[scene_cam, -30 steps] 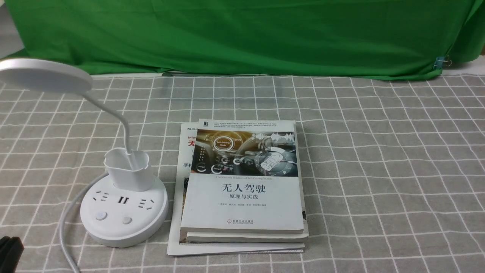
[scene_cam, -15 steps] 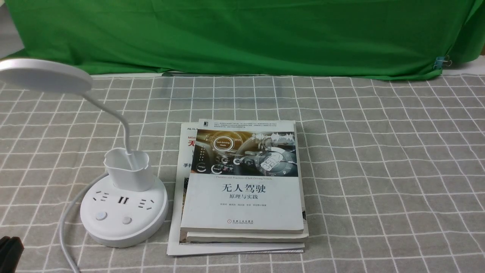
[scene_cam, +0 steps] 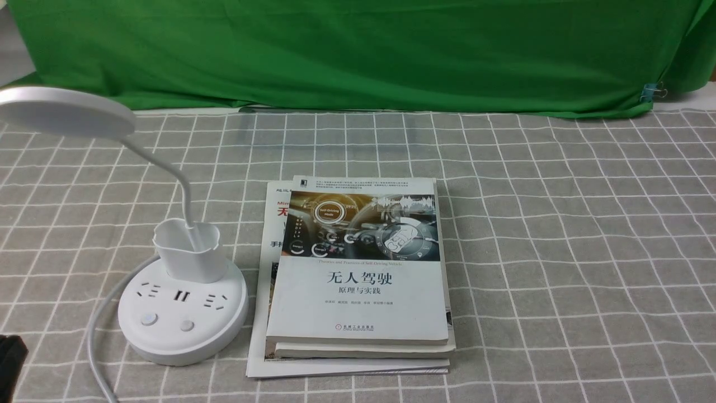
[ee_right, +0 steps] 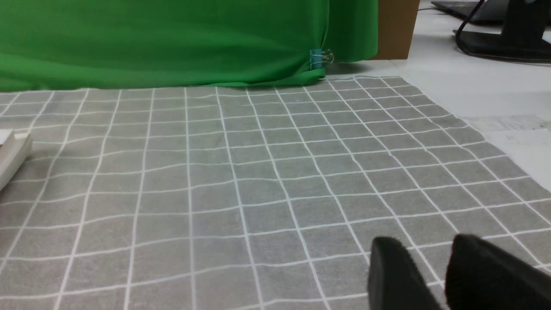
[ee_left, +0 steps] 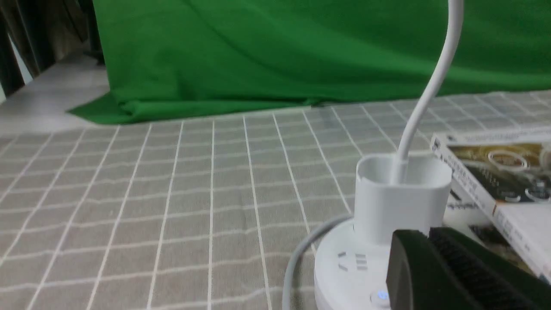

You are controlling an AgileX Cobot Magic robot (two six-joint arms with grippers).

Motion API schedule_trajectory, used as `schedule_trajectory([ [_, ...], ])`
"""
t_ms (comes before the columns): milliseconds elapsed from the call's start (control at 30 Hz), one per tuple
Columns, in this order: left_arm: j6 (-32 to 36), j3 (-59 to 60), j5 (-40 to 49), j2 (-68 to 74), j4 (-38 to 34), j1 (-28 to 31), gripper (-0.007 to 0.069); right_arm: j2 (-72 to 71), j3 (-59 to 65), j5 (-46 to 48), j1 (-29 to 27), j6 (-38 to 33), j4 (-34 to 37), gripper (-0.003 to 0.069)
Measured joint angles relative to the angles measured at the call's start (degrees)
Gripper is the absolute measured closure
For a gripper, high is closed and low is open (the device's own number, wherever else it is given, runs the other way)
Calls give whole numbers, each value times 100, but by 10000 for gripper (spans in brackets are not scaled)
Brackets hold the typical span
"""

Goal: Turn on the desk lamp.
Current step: Use the left arm to press the button switch on the lamp holder

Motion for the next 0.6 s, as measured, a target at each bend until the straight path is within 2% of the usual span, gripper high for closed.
schedule_trajectory([
  [167, 0, 0, -908, 0, 0, 0, 606, 0, 0, 0, 0, 5, 0, 414],
  [467, 0, 0, -1106, 0, 0, 0, 606, 0, 0, 0, 0, 5, 0, 414],
  [567, -216, 0, -1228, 0, -149, 0, 606, 0, 0, 0, 0, 5, 0, 414],
  [600, -617, 0, -1475, 0, -372, 0, 606, 0, 0, 0, 0, -1, 0, 414],
])
